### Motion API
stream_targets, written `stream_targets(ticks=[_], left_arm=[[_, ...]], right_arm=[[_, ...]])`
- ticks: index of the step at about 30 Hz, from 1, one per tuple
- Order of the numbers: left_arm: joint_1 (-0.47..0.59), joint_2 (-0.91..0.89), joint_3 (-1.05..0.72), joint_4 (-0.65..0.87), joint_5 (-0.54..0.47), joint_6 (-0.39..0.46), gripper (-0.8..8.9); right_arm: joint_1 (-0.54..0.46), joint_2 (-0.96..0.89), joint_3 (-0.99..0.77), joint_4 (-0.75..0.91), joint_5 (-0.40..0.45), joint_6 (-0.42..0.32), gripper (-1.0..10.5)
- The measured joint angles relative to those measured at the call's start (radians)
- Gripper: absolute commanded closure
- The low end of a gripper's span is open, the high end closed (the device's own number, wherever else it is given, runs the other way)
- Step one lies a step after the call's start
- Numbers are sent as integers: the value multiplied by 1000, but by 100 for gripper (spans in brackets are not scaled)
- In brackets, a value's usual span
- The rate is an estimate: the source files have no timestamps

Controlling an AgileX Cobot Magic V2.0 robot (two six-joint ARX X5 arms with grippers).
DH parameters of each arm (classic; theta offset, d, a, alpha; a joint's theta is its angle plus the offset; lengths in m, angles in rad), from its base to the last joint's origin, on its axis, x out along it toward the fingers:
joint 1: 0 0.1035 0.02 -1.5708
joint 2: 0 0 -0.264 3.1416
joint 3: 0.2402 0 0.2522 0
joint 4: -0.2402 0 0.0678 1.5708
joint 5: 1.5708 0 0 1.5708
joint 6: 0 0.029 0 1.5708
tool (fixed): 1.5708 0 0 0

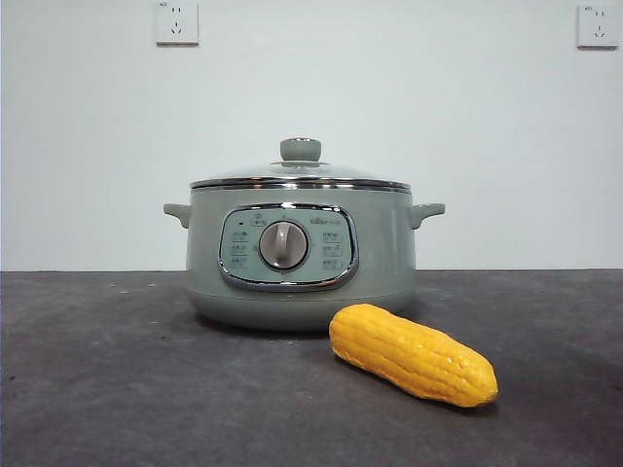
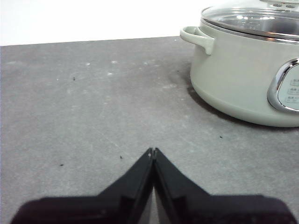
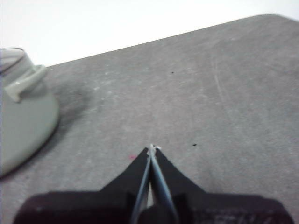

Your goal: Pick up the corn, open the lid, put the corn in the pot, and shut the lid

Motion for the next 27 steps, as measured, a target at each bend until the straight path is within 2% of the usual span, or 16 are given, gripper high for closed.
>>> stream_targets(ticks=[7,12,18,22,27], left_arm=[[0,14,78,-16,1,-19,819],[0,60,162,-17,19,-53,819],[0,171,294,-35,101,-95,819],[0,269,404,-127,163,-142,818],[0,383,520,-204,292,-181,817]], right_arm=[[0,8,151,-31,-16,21,951],[0,73,296,-129,-27,21,951],[0,216,504,-297,-115,24,949],[0,329,637,-441,-191,26,948],[0,431,737,-544,-209,28,948]])
